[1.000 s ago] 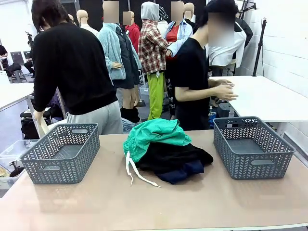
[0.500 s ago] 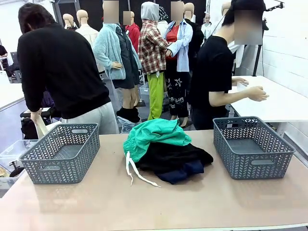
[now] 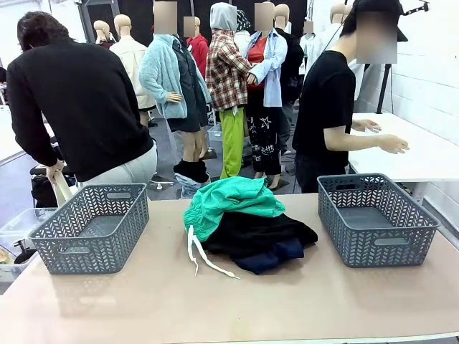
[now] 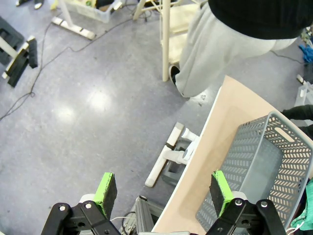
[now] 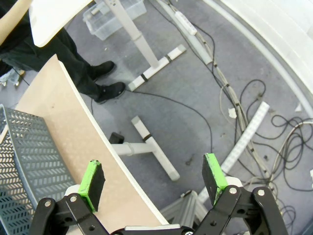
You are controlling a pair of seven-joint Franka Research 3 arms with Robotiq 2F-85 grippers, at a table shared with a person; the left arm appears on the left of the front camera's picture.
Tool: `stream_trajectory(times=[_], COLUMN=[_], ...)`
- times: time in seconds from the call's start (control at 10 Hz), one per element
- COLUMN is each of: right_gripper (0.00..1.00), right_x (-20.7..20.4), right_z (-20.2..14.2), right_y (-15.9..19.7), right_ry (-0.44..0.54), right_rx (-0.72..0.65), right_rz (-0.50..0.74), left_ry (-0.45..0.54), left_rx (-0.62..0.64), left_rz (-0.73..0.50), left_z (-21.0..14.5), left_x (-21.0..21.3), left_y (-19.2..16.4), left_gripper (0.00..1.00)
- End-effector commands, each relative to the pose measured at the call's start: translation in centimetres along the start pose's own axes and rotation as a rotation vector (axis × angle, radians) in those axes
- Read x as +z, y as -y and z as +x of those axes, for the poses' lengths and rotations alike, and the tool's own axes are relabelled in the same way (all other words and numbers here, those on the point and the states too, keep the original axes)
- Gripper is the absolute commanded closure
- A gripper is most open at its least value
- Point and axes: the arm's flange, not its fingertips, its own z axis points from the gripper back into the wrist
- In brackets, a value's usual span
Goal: Sort the tops and bottoms.
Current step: Lift clothes from the center of the table with your left hand.
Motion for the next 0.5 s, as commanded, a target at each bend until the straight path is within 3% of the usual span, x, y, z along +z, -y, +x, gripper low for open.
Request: stream_trajectory(times=[0.0,0.4], right_gripper=[0.0,0.0], right_x=[0.33,0.33], right_z=[-0.36,-0.36], right_y=[-0.08,-0.08], right_ry=[0.008,0.008], right_rx=[0.019,0.019], right_rz=[-0.008,-0.008], left_ry=[0.007,0.007], left_rx=[-0.009,-0.009], left_rz=[0.006,0.006], left_z=[-0.33,-0.33], left_x=[0.23,0.23], left_y=[-0.19,-0.19], left_gripper=[0.0,0.0])
